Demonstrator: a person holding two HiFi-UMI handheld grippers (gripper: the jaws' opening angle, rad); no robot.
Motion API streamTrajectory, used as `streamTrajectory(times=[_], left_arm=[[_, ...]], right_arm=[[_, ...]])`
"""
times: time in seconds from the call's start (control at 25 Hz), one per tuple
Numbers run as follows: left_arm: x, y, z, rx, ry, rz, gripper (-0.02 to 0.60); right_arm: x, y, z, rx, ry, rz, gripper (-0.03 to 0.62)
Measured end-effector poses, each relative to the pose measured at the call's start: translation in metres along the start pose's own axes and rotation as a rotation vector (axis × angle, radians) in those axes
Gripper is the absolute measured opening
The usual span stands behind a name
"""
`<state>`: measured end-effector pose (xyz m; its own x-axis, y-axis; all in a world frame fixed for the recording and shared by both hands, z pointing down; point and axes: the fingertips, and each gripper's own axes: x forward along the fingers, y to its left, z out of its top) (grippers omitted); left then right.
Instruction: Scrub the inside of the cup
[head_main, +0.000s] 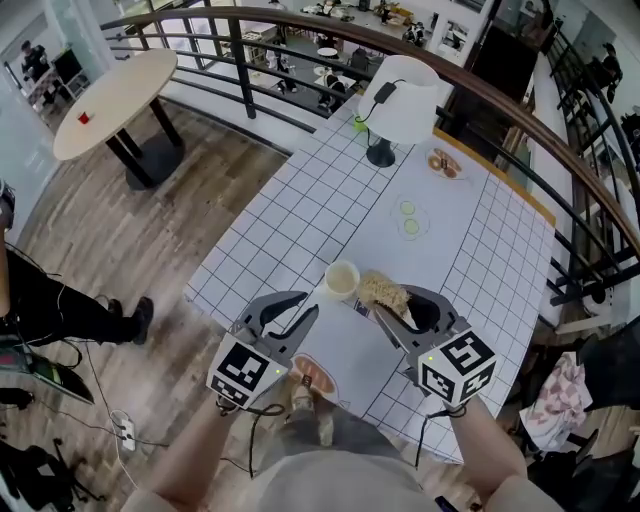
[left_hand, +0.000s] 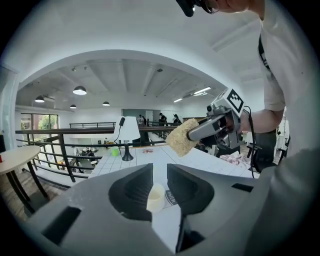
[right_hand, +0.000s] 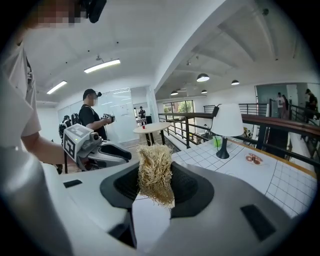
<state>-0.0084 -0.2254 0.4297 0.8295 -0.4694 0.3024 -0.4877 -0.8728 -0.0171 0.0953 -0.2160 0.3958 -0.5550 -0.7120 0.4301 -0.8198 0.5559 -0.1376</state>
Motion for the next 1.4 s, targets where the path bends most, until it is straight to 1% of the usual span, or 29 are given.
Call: streamTrajectory(times=[0.12, 0.2, 0.32, 0.6, 0.76, 0.84, 1.0, 1.16, 1.28, 1.4], left_arm=[[0.020, 0.007, -0.025, 0.005, 0.039, -0.012, 0.086], [0.032, 0.010, -0.044, 0.020, 0.082, -0.022, 0.086], [0.051, 0.014, -0.072, 0.039, 0.132, -0.035, 0.086], [0.087, 0.025, -0.135, 0.023, 0.222, -0.038, 0.086], [0.101, 0.029, -0.163, -0.013, 0.257, -0.036, 0.086], [0.106, 0.030, -0.171, -0.021, 0.263, -0.041, 0.086], [0.116, 0.031, -0.182, -0.004, 0.266, -0.065, 0.084], [0.120, 0.032, -0.182, 0.001, 0.226, -0.079, 0.067], [0.119, 0.032, -0.183, 0.014, 0.221, -0.082, 0.065], [0.120, 0.031, -0.183, 0.000, 0.225, -0.075, 0.064]], right_arm=[[0.018, -0.012, -0.014, -0.028, 0.061, -0.003, 0.153], [0.031, -0.019, -0.024, -0.042, 0.107, -0.008, 0.153], [0.049, -0.026, -0.039, -0.043, 0.154, 0.004, 0.153], [0.078, -0.037, -0.071, -0.013, 0.218, 0.024, 0.153], [0.085, -0.041, -0.083, 0.000, 0.245, 0.031, 0.153], [0.089, -0.043, -0.089, 0.006, 0.257, 0.032, 0.153], [0.094, -0.051, -0.100, 0.006, 0.280, 0.021, 0.153], [0.099, -0.054, -0.104, 0.003, 0.292, 0.031, 0.153], [0.107, -0.060, -0.103, -0.062, 0.320, 0.028, 0.153], [0.120, -0.061, -0.103, -0.162, 0.390, 0.072, 0.153]])
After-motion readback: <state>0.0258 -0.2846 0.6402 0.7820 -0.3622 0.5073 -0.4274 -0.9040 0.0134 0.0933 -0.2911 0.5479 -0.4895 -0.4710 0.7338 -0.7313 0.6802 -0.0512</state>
